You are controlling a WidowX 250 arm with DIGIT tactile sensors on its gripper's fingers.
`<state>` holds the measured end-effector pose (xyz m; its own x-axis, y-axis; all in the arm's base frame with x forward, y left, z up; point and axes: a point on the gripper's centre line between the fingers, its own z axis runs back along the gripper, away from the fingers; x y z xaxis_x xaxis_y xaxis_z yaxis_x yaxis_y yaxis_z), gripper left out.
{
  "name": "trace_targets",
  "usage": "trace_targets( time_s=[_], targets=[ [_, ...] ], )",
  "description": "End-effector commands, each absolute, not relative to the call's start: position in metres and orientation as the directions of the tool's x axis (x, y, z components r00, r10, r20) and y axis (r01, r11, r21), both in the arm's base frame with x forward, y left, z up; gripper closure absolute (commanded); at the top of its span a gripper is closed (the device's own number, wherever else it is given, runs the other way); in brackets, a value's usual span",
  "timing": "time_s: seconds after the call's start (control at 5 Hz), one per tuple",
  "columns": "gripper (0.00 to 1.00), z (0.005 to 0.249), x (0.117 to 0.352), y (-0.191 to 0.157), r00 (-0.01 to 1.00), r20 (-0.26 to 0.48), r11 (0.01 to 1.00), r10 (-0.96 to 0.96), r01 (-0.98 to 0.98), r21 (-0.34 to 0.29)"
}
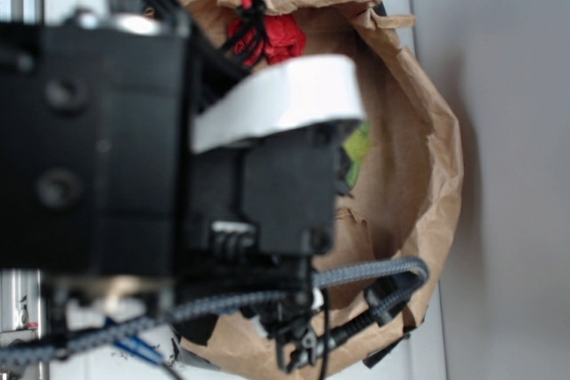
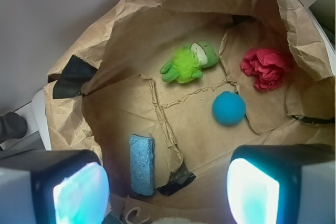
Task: Grab the blue sponge.
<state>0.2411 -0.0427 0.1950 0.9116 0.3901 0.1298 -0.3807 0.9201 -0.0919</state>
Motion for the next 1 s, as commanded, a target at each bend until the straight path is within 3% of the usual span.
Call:
trace_targets(
  time_s=[0.0, 0.4, 0.8],
  targets=[
    [0.0, 0.119, 0.227, 0.001, 0.917, 0.272, 0.955, 0.293, -0.293, -0.04],
    [0.0, 0.088, 0.227, -0.021, 0.899, 0.296, 0.941, 0.322, -0.338, 0.002],
    [0.0, 0.076, 0.253, -0.066, 0.906, 0.257, 0.932, 0.337, -0.359, 0.044]
  ],
)
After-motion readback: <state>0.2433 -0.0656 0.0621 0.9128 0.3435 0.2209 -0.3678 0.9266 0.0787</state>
